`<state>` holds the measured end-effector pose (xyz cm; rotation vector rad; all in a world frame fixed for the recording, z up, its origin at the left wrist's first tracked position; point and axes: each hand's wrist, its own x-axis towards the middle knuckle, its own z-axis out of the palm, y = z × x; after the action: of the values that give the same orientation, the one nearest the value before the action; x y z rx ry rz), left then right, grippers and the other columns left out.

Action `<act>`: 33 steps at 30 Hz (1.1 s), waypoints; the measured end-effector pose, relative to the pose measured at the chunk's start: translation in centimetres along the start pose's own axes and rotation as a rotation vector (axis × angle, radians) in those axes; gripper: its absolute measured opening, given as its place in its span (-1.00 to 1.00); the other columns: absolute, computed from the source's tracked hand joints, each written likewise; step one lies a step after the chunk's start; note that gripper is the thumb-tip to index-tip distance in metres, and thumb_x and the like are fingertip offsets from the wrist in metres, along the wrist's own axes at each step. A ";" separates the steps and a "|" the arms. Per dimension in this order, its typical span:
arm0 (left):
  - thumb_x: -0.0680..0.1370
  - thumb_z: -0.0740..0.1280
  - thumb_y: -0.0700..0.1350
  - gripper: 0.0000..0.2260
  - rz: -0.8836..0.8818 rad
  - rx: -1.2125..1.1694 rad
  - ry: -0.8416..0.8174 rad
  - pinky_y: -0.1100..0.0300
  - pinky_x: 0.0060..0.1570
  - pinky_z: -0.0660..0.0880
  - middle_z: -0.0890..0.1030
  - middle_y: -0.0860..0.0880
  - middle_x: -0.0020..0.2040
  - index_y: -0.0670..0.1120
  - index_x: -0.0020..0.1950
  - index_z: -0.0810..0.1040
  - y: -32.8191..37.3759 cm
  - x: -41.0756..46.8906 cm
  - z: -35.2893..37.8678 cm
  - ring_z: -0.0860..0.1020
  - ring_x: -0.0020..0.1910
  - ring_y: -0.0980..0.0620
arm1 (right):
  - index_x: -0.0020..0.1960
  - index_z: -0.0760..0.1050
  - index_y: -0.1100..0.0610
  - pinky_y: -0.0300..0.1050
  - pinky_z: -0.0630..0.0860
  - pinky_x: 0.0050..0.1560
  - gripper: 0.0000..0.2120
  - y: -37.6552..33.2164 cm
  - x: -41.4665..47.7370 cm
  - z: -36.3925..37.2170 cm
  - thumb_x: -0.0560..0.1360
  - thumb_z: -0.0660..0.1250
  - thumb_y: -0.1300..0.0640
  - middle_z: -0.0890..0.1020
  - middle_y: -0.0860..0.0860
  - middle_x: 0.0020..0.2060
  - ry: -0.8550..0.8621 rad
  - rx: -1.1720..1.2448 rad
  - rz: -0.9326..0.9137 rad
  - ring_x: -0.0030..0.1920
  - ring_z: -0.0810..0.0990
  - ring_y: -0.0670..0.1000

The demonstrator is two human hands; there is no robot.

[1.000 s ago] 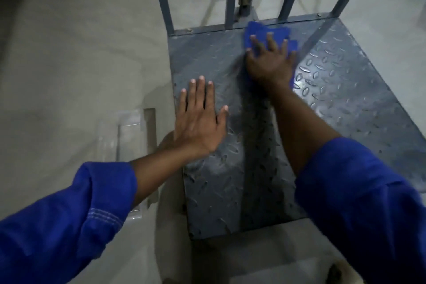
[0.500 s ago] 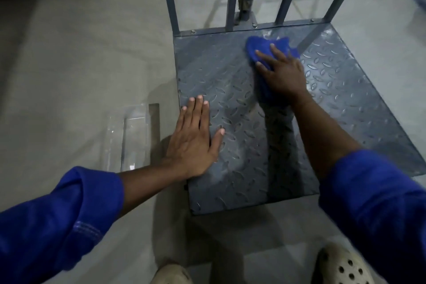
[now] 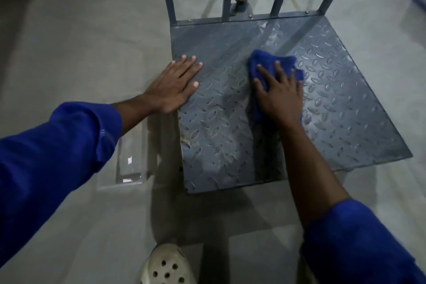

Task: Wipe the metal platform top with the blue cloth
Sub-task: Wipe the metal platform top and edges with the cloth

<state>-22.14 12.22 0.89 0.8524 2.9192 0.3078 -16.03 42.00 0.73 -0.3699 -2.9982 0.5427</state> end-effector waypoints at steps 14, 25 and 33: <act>0.76 -0.05 0.21 -0.38 0.084 0.026 0.069 -0.10 0.70 -0.06 0.09 -0.16 0.76 -0.08 0.76 0.11 -0.3 -0.1 -0.2 0.00 0.75 -0.18 | 0.66 0.11 -0.37 0.27 -0.11 0.69 -0.48 -1.7 -13.1 1.4 0.71 -0.03 -0.36 0.02 -0.15 0.73 -0.031 -0.034 -0.112 0.73 -0.09 0.12; 0.75 -0.02 0.19 -0.38 0.083 0.061 0.074 -0.12 0.71 -0.04 0.11 -0.17 0.75 -0.08 0.76 0.13 -0.4 0.1 -0.1 0.04 0.75 -0.20 | 0.63 0.26 -0.32 0.30 -0.07 0.67 -0.53 -10.2 -24.2 4.8 0.73 0.07 -0.26 0.09 -0.11 0.72 -0.103 0.021 -0.341 0.73 -0.09 0.15; 0.72 -0.06 0.25 -0.34 0.067 0.079 0.042 -0.11 0.71 -0.03 0.10 -0.15 0.76 -0.06 0.76 0.12 -0.6 0.0 -0.4 0.04 0.75 -0.19 | 0.57 0.38 -0.29 0.27 -0.08 0.68 -0.53 -11.2 -18.9 5.2 0.71 0.08 -0.31 0.16 -0.11 0.71 -0.060 0.024 -0.384 0.72 0.02 0.17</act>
<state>-22.53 11.69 1.15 0.9678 2.9637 0.2194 -0.78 25.37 -0.67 0.2259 -2.9988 0.5560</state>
